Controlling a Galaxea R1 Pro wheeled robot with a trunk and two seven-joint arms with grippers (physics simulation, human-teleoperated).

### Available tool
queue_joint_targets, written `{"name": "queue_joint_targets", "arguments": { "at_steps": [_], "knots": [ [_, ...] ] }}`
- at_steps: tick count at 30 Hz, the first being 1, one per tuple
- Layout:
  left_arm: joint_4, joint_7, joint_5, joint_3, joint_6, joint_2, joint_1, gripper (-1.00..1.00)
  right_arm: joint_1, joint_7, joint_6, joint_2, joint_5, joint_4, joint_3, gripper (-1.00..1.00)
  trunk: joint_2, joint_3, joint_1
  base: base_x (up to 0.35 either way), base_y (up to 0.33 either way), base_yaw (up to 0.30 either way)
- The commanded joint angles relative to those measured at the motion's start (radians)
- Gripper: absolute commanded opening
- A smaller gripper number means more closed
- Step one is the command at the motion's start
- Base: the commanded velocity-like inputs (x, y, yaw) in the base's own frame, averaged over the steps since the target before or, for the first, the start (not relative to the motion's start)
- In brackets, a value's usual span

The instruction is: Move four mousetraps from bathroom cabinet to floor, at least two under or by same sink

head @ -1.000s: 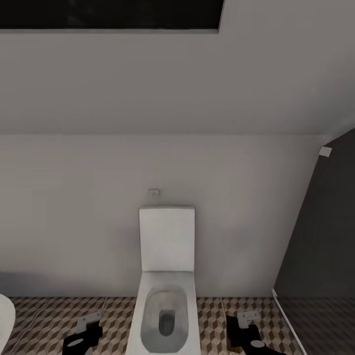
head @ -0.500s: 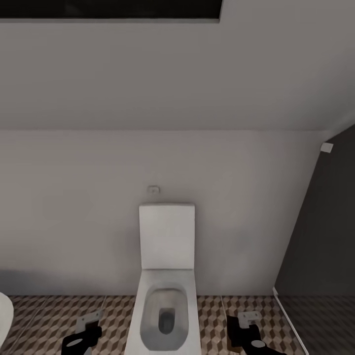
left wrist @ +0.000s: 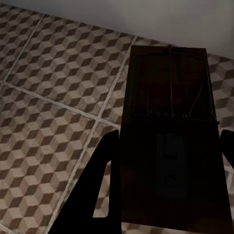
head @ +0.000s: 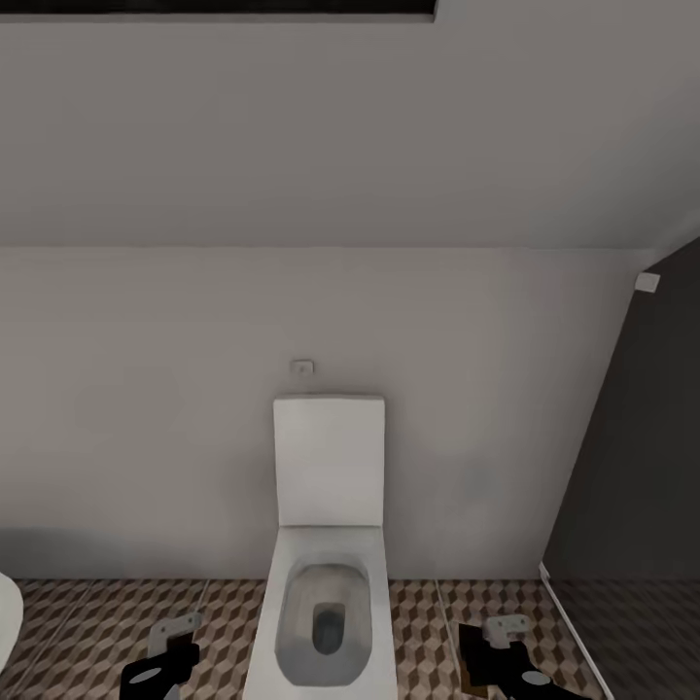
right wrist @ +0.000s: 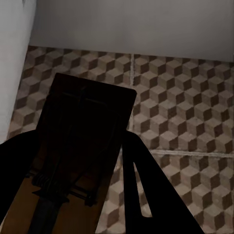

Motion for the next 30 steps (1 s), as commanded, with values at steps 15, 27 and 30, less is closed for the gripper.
{"name": "queue_joint_targets", "arguments": {
  "at_steps": [15, 27, 30],
  "knots": [
    [-0.002, -0.058, 0.006, -0.008, 0.021, 0.027, 0.0, -1.0, 0.002, -0.065, -0.006, 0.005, -0.002, 0.004, -0.001, -1.0, -0.106, -0.048, 0.058, 0.0, 0.0, 0.0],
    [0.031, -0.071, 0.001, -0.012, 0.018, 0.029, 0.0, -1.0, 0.002, -0.074, -0.006, 0.011, -0.003, 0.004, -0.001, -1.0, -0.19, -0.086, 0.104, 0.0, 0.0, 0.0],
    [0.032, -0.051, 0.002, -0.012, 0.015, 0.03, 0.0, -1.0, 0.002, -0.076, -0.005, 0.011, -0.003, 0.004, -0.001, -1.0, -0.211, -0.095, 0.115, 0.0, 0.0, 0.0]
  ]
}}
